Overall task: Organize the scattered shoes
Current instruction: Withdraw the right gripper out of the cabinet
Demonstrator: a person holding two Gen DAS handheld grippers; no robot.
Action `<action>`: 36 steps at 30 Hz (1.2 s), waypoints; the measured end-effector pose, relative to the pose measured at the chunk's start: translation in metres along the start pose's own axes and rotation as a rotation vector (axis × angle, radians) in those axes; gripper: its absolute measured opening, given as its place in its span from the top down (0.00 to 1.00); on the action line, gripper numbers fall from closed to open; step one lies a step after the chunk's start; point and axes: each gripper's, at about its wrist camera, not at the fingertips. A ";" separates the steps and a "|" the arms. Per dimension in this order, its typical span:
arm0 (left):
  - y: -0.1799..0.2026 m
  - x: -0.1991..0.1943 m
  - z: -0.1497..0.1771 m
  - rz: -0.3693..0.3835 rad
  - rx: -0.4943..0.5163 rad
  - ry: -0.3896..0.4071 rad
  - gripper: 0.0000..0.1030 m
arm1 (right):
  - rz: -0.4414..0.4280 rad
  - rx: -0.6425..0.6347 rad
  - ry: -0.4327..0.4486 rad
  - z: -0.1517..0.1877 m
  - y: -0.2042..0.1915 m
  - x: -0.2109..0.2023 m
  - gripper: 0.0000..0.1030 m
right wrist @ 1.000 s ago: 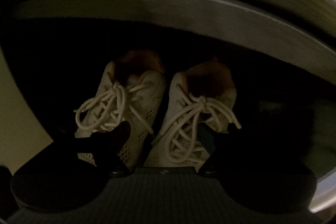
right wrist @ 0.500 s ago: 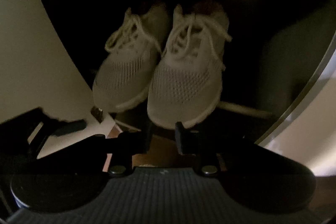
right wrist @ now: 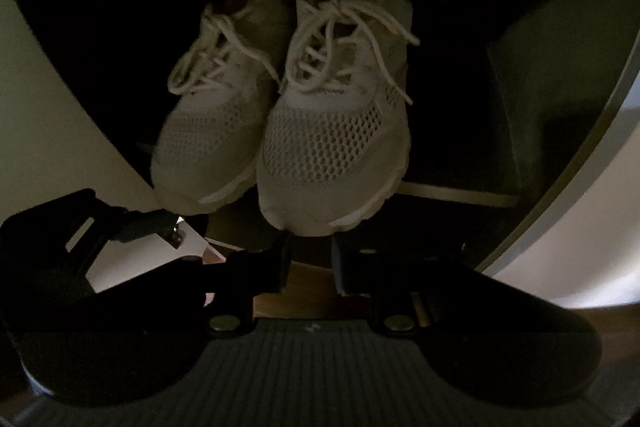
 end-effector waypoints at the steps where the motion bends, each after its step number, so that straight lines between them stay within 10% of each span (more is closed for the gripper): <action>1: -0.001 0.000 -0.001 0.003 -0.002 0.007 0.30 | -0.019 0.001 0.002 0.001 -0.002 -0.004 0.84; 31: -0.006 0.013 0.017 0.005 0.016 0.048 0.30 | 0.085 0.035 0.056 -0.001 -0.020 0.001 0.88; 36: -0.002 -0.020 0.038 0.038 -0.097 -0.097 0.27 | 0.077 0.043 0.065 0.018 -0.021 -0.038 0.85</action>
Point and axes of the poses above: each gripper's, at about its wrist camera, not at the fingertips, and x roughly the way its jaws point, y to its right, z to its underside, and after that the axes turned 10 degrees about -z, right-handed
